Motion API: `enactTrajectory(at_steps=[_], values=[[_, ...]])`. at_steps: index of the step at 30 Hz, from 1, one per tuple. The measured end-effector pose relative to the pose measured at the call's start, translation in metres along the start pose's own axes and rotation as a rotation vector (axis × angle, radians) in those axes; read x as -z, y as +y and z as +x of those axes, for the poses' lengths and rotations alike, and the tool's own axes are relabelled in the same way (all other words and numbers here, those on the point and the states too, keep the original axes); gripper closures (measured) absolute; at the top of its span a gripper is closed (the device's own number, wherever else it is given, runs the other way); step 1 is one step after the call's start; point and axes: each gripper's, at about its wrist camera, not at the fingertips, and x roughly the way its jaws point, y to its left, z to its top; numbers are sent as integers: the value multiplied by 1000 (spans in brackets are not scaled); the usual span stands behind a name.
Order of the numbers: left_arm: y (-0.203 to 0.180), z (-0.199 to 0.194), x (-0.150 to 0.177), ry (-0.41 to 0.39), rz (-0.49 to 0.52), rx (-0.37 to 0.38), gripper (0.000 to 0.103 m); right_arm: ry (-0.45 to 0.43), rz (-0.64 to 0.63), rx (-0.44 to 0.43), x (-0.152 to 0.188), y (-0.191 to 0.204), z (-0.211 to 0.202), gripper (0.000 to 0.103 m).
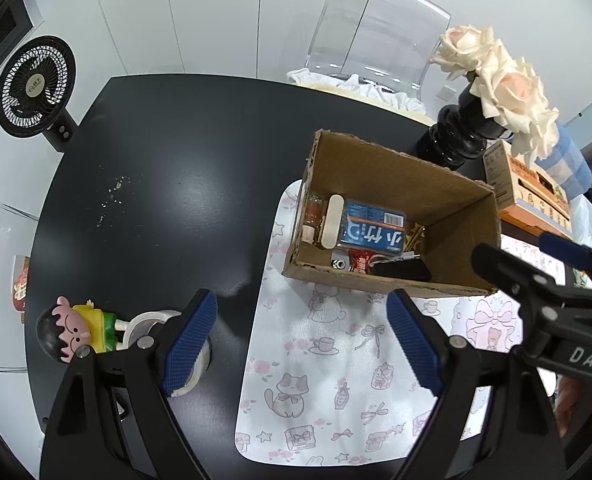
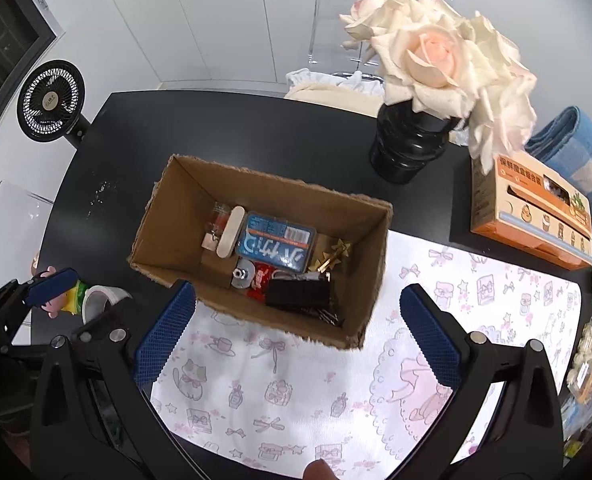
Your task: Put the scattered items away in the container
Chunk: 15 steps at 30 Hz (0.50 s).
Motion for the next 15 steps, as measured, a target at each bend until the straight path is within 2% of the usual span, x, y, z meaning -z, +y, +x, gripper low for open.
enactTrajectory(at_steps=[7, 15], values=[[-15, -20, 9, -34, 21, -2, 17, -34, 40, -8, 18, -19, -27, 0], [-68, -50, 43, -75, 90, 10, 17, -66, 108, 0, 78, -67, -73, 0]])
